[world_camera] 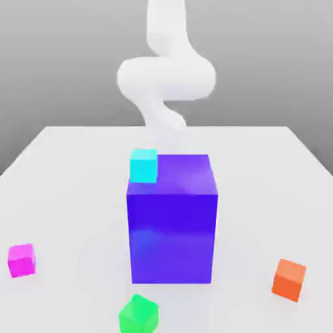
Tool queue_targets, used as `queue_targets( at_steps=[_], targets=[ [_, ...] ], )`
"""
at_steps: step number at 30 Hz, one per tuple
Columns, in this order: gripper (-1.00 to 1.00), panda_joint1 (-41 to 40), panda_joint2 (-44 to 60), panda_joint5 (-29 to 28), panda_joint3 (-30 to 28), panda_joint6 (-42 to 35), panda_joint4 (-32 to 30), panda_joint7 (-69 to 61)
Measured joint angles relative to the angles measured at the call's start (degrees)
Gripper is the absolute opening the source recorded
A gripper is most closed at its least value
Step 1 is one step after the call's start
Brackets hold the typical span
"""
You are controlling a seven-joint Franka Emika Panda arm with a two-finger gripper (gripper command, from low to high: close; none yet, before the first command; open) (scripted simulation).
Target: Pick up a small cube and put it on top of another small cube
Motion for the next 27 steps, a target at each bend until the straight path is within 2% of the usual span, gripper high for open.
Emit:
queue_targets(
  at_steps=[9,15,20,27],
  targets=[
    [0.0,-12.2,19.14,-5.77,-2.09,8.17,-4.31,13.38],
    [0.0,-17.93,31.56,-6.72,-6.22,13.66,-7.17,20.09],
    [0.0,-24.38,41.87,-3.16,-9.16,18.51,-9.66,22.58],
    [0.0,-30.69,56.22,7.56,-7.54,26.23,-11.54,20.3]
  ],
)
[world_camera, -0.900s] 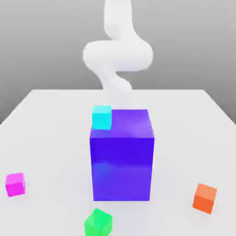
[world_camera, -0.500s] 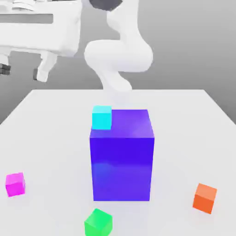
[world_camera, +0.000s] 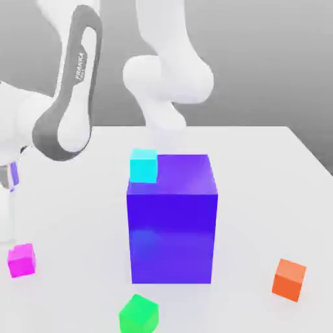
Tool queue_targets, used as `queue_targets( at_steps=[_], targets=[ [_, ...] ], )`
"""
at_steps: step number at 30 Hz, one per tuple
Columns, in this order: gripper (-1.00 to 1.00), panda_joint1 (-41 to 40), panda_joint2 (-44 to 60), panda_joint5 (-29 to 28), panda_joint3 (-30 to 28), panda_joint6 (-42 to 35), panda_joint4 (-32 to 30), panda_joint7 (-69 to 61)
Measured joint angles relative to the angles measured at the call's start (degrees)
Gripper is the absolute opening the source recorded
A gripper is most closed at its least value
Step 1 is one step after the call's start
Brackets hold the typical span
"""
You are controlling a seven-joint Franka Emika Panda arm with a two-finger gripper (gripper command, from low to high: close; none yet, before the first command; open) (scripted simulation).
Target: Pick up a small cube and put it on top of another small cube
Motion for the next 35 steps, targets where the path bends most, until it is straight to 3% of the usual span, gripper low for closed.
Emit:
queue_targets(
  at_steps=[3,4,11,16,26,31,32,35],
  targets=[
    [0.0,-1.81,6.25,1.99,2.02,4.78,1.15,-1.38],
    [-1.0,-2.2,7.62,2.28,2.47,5.88,1.42,-1.62],
    [-1.0,-2.3,7.61,2.2,2.56,5.93,1.41,-1.52],
    [-1.0,-0.67,-1.44,-0.91,0.36,-1.22,-0.46,0.89],
    [-1.0,18.53,-7.21,-6.65,11.75,-10.27,3.02,25.76],
    [-1.0,22.77,0.33,-9.31,12.66,-4.2,4.43,31.26],
    [1.0,22.99,1.51,-9.63,12.5,-3.13,4.5,31.54],
    [1.0,22.99,1.51,-9.64,12.5,-3.12,4.5,31.54]
  ],
)
